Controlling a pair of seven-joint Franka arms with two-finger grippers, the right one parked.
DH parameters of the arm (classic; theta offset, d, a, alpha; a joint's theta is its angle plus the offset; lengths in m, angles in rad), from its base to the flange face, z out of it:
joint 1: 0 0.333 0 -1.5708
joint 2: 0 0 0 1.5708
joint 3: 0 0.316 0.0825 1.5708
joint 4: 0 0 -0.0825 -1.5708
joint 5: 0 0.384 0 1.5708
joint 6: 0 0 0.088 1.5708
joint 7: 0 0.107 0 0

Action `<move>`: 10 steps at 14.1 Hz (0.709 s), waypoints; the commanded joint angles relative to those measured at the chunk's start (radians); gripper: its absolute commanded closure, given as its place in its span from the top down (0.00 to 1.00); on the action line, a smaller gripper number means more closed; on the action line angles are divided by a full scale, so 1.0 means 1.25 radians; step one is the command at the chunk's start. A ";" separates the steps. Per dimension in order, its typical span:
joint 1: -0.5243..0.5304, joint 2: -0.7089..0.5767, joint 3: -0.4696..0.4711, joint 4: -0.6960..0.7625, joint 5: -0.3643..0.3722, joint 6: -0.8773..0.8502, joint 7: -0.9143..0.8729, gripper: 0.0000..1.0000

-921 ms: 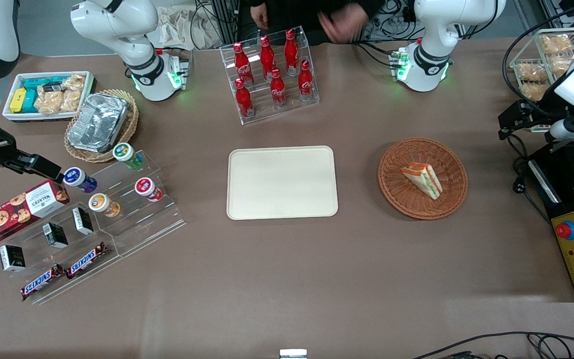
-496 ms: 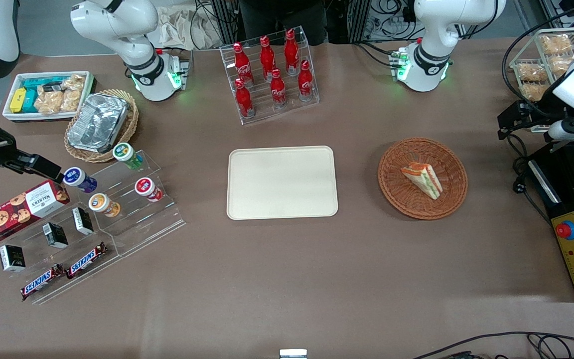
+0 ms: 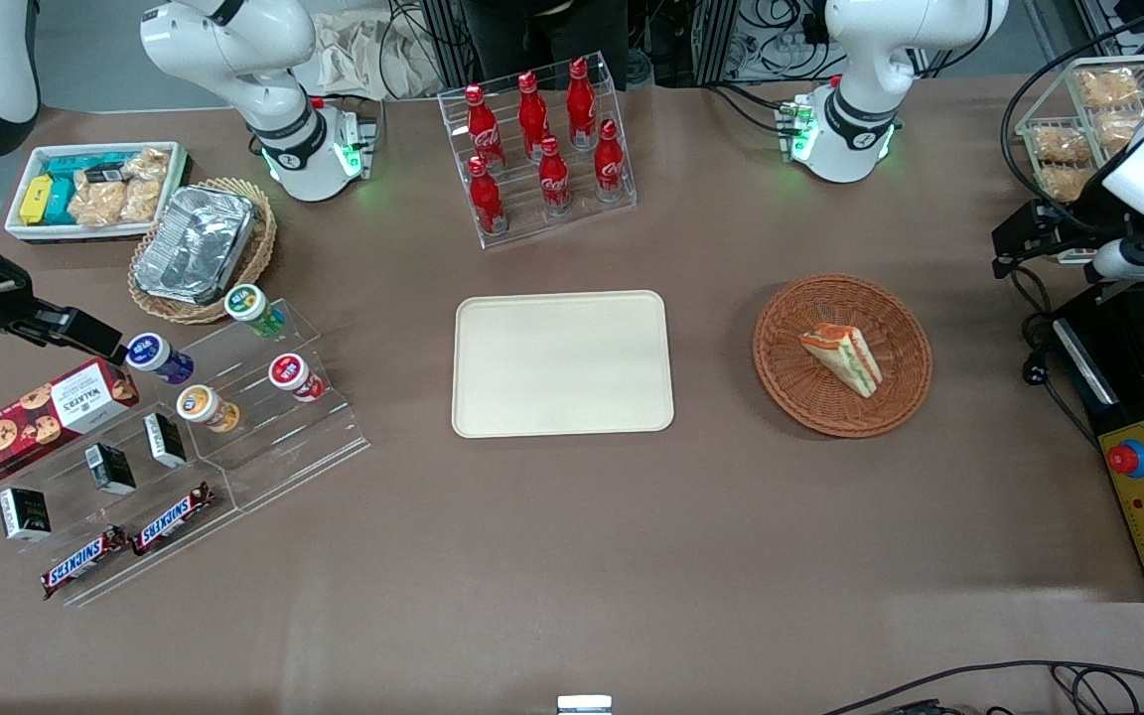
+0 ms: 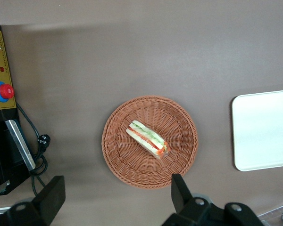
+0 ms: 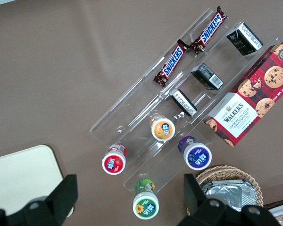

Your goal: Place sandwich from basket to tray

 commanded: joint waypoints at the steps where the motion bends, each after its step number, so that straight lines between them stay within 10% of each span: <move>1: -0.002 -0.002 -0.005 -0.001 -0.006 -0.011 -0.076 1.00; 10: -0.011 -0.012 -0.032 -0.083 -0.035 -0.021 -0.490 1.00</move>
